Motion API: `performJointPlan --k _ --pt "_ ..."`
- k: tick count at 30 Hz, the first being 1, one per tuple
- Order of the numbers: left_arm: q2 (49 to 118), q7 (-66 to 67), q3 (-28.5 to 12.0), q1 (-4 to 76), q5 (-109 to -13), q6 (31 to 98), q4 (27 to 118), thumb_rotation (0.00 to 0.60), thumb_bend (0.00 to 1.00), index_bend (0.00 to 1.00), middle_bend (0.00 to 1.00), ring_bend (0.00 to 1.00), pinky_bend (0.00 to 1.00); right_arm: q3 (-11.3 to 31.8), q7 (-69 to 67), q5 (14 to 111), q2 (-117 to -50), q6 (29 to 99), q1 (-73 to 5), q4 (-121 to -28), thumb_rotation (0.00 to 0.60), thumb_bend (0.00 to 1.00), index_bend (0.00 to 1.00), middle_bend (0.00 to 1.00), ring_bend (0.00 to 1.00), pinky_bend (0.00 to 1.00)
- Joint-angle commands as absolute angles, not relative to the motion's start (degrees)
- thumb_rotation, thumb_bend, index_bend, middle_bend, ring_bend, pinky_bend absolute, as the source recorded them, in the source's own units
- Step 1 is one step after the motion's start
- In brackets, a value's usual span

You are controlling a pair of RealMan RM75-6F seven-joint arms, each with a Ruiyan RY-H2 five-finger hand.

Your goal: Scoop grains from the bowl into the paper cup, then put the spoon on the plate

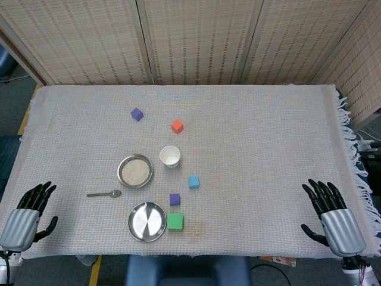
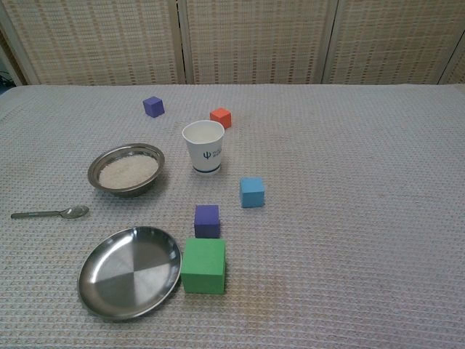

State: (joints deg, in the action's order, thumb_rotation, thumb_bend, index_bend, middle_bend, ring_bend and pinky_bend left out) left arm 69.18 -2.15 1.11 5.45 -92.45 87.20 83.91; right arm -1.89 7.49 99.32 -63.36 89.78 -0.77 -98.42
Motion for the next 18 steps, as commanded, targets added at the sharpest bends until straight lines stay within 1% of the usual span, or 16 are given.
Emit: performJointPlan --k 1,5,6,7,8,9,10,11,12,13,15,18 --pt "69.2 -1.9 1.1 5.5 -92.4 86.9 84.2 0.6 0.41 0.0 0.0 0.0 0.11 -1.9 7.5 99.3 -63.3 89.6 -0.8 -98.4 0.6 0.08 0.0 0.0 0.0 0.0" --pt "69.7 -1.5 1.2 6.0 -92.4 86.0 83.9 0.6 0.41 0.0 0.0 0.0 0.11 -2.0 7.5 99.3 -63.4 89.5 -0.9 -98.3 0.6 0.08 0.0 0.0 0.0 0.0" --pt "70.1 -1.1 0.9 6.0 -92.1 86.1 83.8 0.6 0.41 0.0 0.01 0.01 0.12 -2.0 7.4 99.3 -63.4 89.5 -0.9 -98.3 0.6 0.08 0.0 0.0 0.0 0.0" --pt "70.7 -0.3 0.5 6.1 -91.7 86.3 83.6 0.6 0.41 0.0 0.07 0.05 0.17 -2.0 7.4 99.3 -63.4 89.5 -0.9 -98.4 0.6 0.08 0.0 0.0 0.0 0.0" --pt "71.7 0.8 -0.1 6.2 -91.5 86.6 83.1 0.6 0.41 0.0 0.17 0.12 0.24 -2.0 7.4 99.4 -63.4 89.5 -0.9 -98.4 0.6 0.08 0.0 0.0 0.0 0.0" --pt "72.5 1.6 -0.5 6.4 -91.5 86.8 82.7 0.6 0.41 0.01 0.32 0.24 0.35 -2.0 7.5 99.4 -63.4 89.5 -0.9 -98.4 0.6 0.08 0.0 0.0 0.0 0.0" --pt "73.3 2.2 -0.8 6.7 -91.4 86.6 82.2 0.6 0.41 0.04 0.52 0.41 0.51 -2.1 7.6 99.5 -63.4 89.5 -0.9 -98.4 0.6 0.08 0.0 0.0 0.0 0.0" --pt "74.0 2.9 -0.9 7.1 -91.1 85.8 81.9 0.6 0.41 0.08 0.68 0.56 0.64 -2.1 7.6 99.6 -63.4 89.6 -0.9 -98.4 0.6 0.08 0.0 0.0 0.0 0.0" --pt "74.4 3.5 -0.9 7.5 -90.6 84.7 82.0 0.6 0.41 0.15 0.83 0.7 0.77 -2.1 7.6 99.7 -63.4 89.6 -0.9 -98.4 0.6 0.08 0.0 0.0 0.0 0.0" --pt "74.6 4.1 -1.0 8.0 -90.0 83.4 82.2 0.6 0.41 0.23 0.92 0.8 0.85 -2.1 7.6 99.8 -63.4 89.7 -0.9 -98.4 0.6 0.08 0.0 0.0 0.0 0.0" --pt "75.3 5.7 -1.3 9.0 -88.5 80.9 83.0 0.6 0.42 0.36 0.99 0.89 0.93 -2.2 7.4 99.9 -63.4 89.8 -0.8 -98.4 0.6 0.08 0.0 0.0 0.0 0.0" --pt "77.2 7.7 -2.3 10.2 -87.1 79.1 82.9 0.6 0.42 0.45 1.0 0.97 0.99 -2.2 7.0 100.1 -63.2 90.1 -0.7 -98.6 0.6 0.08 0.0 0.0 0.0 0.0"
